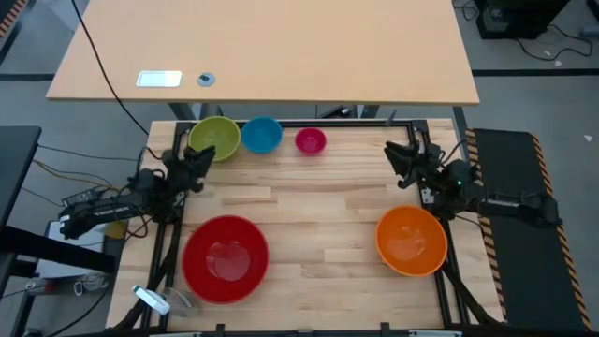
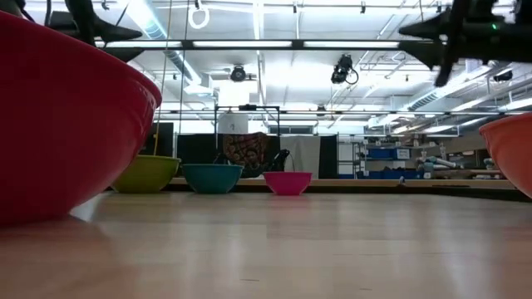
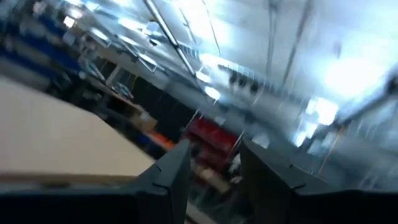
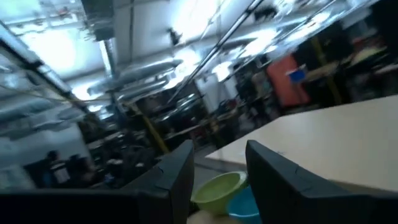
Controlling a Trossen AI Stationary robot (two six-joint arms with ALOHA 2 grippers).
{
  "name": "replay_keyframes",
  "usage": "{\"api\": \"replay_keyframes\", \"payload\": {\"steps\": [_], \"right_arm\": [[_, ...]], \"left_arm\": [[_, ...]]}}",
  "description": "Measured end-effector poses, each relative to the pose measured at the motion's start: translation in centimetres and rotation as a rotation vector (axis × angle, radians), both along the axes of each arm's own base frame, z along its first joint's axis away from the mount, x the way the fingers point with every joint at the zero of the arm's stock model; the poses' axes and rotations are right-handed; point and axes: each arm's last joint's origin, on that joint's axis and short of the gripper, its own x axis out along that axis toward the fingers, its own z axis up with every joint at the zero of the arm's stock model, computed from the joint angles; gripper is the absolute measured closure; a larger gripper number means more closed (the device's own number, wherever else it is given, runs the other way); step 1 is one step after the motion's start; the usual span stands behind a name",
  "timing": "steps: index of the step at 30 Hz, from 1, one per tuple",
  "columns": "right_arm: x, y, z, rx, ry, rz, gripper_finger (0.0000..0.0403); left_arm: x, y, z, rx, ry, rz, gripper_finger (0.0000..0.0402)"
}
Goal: Nest bowls inside each other
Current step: Stack the orange bowl on top of the red bowl
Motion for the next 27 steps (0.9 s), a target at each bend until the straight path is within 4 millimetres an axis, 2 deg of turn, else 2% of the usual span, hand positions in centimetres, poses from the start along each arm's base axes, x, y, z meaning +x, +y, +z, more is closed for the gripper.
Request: {"api": "replay_keyframes", "payload": {"steps": [3, 6, 11, 16, 19, 24, 27], "right_arm": [[1.4, -0.6, 2.0, 0.113, -0.031, 0.026, 0.025], [2.6, -1.2, 4.0, 0.221, -0.088, 0.026, 0.025], [4.0, -1.9, 7.5, 0.222, -0.178, 0.023, 0.025], [5.5, -2.3, 9.9, 0.185, -0.168, 0.066, 0.025], [7.3, -2.6, 11.0, 0.23, 0.077, 0.149, 0.0252], [9.9, -2.8, 10.7, 0.395, 0.795, 0.179, 0.0253], [10.5, -2.8, 10.2, 0.411, 1.114, 0.248, 0.0253]], "left_arm": [[0.0, 0.0, 0.0, -0.121, -0.086, -0.072, 0.026], [-0.1, 0.0, 0.1, -0.162, -0.132, -0.1, 0.026], [-0.5, -0.1, 0.9, -0.139, -0.22, -0.11, 0.026], [-0.8, -0.2, 1.5, -0.156, -0.285, -0.139, 0.026], [0.0, -0.2, 2.6, -0.149, -0.123, -0.185, 0.026], [1.4, 0.0, 4.9, -0.207, 0.192, -0.179, 0.0259], [2.5, 0.3, 6.4, -0.226, 0.333, -0.157, 0.0254]]}}
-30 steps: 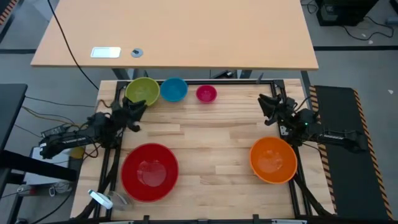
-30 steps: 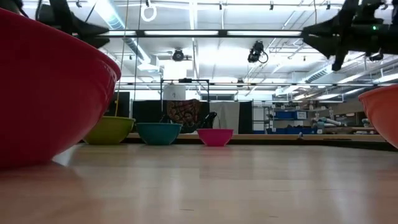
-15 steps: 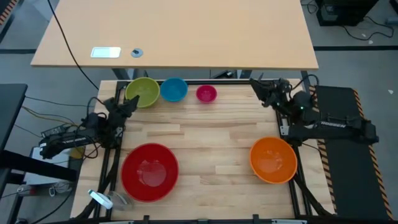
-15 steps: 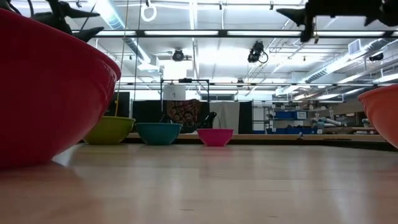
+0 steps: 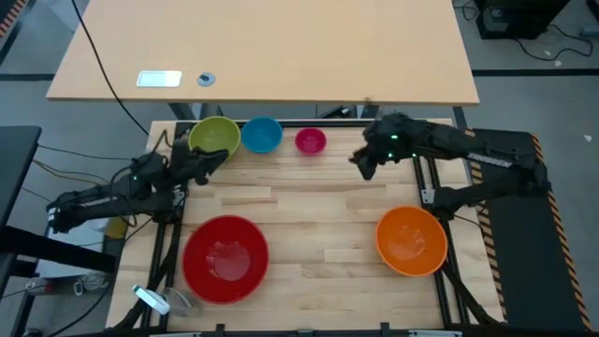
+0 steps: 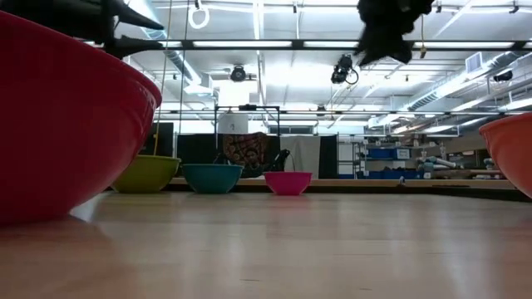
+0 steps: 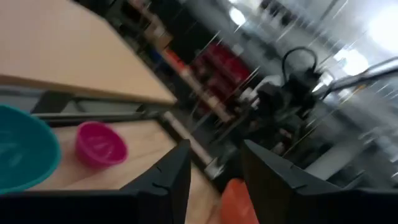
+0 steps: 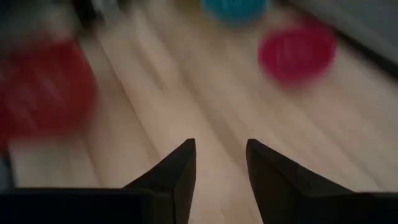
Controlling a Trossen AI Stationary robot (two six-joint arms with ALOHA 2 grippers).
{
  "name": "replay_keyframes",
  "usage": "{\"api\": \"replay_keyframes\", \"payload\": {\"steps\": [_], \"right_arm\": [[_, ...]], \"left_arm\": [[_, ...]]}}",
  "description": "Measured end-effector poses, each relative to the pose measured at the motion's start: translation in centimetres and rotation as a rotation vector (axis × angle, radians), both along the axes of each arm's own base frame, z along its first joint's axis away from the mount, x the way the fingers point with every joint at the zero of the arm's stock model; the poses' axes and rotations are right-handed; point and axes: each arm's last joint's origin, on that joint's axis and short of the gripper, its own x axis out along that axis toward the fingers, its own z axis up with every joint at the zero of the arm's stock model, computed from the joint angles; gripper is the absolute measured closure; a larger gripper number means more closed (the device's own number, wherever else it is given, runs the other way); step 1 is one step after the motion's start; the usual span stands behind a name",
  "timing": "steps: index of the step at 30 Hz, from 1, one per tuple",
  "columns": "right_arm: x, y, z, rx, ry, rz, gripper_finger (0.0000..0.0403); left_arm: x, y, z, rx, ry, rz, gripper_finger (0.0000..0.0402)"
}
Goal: Nest bowls inside each other
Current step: Stack the orange bowl on top of the red bowl
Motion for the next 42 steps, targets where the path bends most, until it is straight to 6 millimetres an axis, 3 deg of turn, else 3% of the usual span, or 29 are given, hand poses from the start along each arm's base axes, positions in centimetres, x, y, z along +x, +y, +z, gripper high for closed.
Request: {"api": "replay_keyframes", "payload": {"steps": [5, 9, 14, 17, 25, 33, 42], "right_arm": [[0.1, 0.2, -1.8, 0.032, 0.344, 0.268, 0.0247], [-0.9, 0.5, -2.7, 0.09, 0.557, 0.368, 0.0215], [-1.8, 0.8, -3.2, 0.145, 0.687, 0.434, 0.0161], [-1.8, 0.9, -3.8, 0.176, 0.688, 0.446, 0.0149], [-1.7, 2.4, -8.6, 0.208, 0.74, 0.483, 0.0186], [-2.4, 4.7, -11.2, 0.204, 0.833, 0.543, 0.0225], [-3.1, 5.5, -14.1, 0.19, 0.855, 0.539, 0.0257]], "left_arm": [[2.6, 0.7, 2.4, 0.001, 0.089, 0.006, 0.0225], [4.4, 1.2, 4.2, 0.028, 0.14, 0.005, 0.0193], [6.0, 1.6, 5.4, 0.036, 0.268, -0.04, 0.0164], [6.1, 1.8, 5.9, 0.048, 0.332, -0.101, 0.0162], [5.0, 1.4, 6.0, 0.092, 0.434, -0.18, 0.0162], [4.8, 1.4, 5.7, 0.112, 0.473, -0.188, 0.0162], [4.9, 1.2, 6.1, 0.103, 0.429, -0.203, 0.0162]]}}
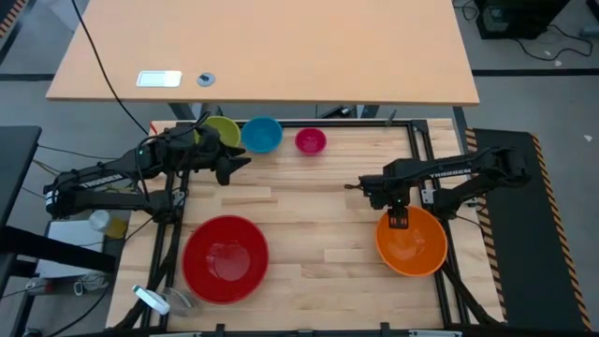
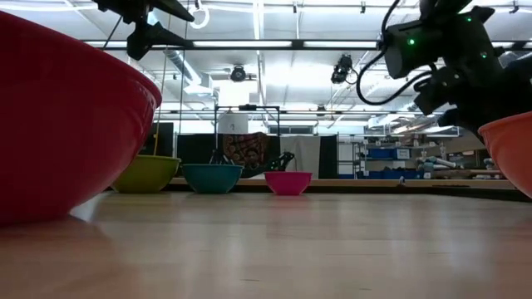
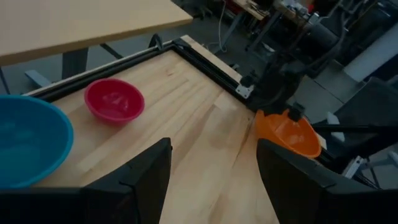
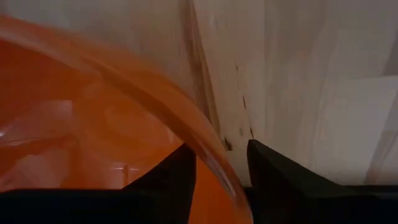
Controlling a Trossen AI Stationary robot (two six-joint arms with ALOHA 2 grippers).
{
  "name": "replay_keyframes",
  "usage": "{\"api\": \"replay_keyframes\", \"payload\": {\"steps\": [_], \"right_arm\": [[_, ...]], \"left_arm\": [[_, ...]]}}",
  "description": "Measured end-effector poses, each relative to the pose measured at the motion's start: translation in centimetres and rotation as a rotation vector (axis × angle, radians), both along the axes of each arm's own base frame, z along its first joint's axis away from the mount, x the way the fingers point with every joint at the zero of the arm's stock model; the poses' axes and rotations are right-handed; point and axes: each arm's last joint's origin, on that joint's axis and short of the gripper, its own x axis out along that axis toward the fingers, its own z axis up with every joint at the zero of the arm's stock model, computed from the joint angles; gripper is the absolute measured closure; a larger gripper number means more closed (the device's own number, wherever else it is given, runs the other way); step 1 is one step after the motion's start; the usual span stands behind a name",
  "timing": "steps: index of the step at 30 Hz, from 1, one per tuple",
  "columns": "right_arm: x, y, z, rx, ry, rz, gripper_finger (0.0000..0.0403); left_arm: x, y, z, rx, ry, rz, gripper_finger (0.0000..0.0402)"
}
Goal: Nest bowls inside each other
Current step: Stack the orange bowl on top of the red bowl
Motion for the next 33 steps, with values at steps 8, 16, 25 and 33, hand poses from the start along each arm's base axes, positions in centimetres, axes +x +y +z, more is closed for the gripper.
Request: {"api": "replay_keyframes", "payload": {"steps": [8, 16, 25, 33], "right_arm": [[0.5, 0.2, -0.2, 0.066, -0.042, -0.112, 0.0361], [2.7, 0.3, -0.2, 0.133, -0.119, -0.28, 0.0374], [8.4, 0.3, 3.6, 0.211, -0.28, -0.368, 0.038], [14.8, -0.1, 8.8, 0.278, -0.476, -0.425, 0.0373]], "left_arm": [[-1.0, -1.2, 0.7, 0.024, -0.041, -0.065, 0.0162], [-3.9, -2.1, 0.2, 0.154, -0.006, -0.044, 0.0162], [-6.0, -2.8, -1.6, 0.087, -0.161, -0.028, 0.0162], [-7.3, -3.1, -0.5, 0.042, -0.305, -0.018, 0.0162]]}}
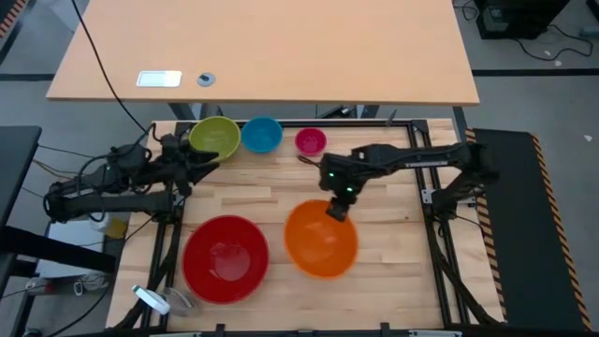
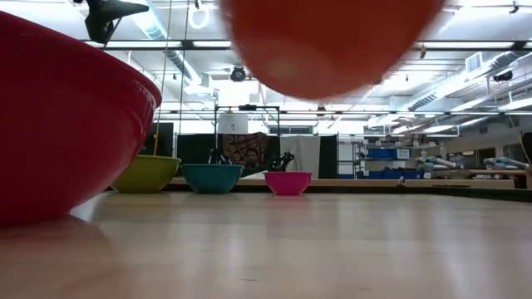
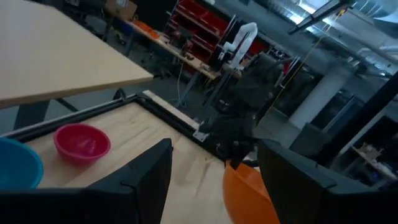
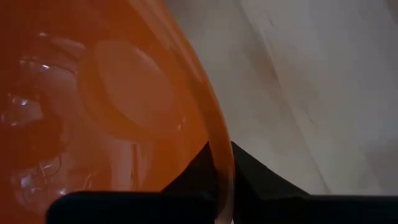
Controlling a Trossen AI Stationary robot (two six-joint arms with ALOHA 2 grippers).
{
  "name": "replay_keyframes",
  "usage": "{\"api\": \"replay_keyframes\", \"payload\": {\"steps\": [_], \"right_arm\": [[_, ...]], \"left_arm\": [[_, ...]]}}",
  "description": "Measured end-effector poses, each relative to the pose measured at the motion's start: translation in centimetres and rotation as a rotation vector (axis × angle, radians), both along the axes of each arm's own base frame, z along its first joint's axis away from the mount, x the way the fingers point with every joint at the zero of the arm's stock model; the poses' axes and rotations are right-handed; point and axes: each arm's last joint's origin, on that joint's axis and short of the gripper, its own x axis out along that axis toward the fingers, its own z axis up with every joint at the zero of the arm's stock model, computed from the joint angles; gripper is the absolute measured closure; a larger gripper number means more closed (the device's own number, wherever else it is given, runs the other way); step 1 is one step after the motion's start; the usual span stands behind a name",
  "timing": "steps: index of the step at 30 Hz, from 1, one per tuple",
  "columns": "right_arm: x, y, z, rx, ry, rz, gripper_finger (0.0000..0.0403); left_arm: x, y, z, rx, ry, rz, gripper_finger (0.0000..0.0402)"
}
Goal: Nest bowls inside each other
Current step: Stack the orange bowl on top of the red bowl
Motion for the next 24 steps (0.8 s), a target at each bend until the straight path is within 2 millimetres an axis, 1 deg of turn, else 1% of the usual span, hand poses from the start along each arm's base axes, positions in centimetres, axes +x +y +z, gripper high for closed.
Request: {"api": "replay_keyframes", "payload": {"steps": [3, 7, 11, 17, 21, 24], "right_arm": [[2.9, 0.2, 1.0, 0.008, -0.064, -0.015, 0.0376], [7.0, 0.8, 1.7, 0.001, -0.141, 0.001, 0.0375], [10.2, 1.2, 2.4, -0.008, -0.226, 0.012, 0.0375], [13.6, 1.1, 2.0, -0.014, -0.267, 0.011, 0.0375], [14.9, 1.3, 2.2, -0.017, -0.304, 0.007, 0.0375], [16.0, 1.5, 2.2, -0.065, -0.347, -0.007, 0.0375]], "left_arm": [[0.0, 0.0, 0.0, -0.008, 0.002, 0.0, 0.0162], [0.0, 0.0, 0.1, -0.008, -0.014, 0.0, 0.0162], [-0.1, 0.0, 0.6, -0.025, -0.07, -0.011, 0.0162], [-1.0, -0.4, 1.6, 0.041, -0.178, -0.078, 0.0162], [-1.8, -0.6, 2.0, 0.079, -0.228, -0.107, 0.0162], [-2.2, -0.6, 1.9, 0.089, -0.225, -0.108, 0.0162]]}}
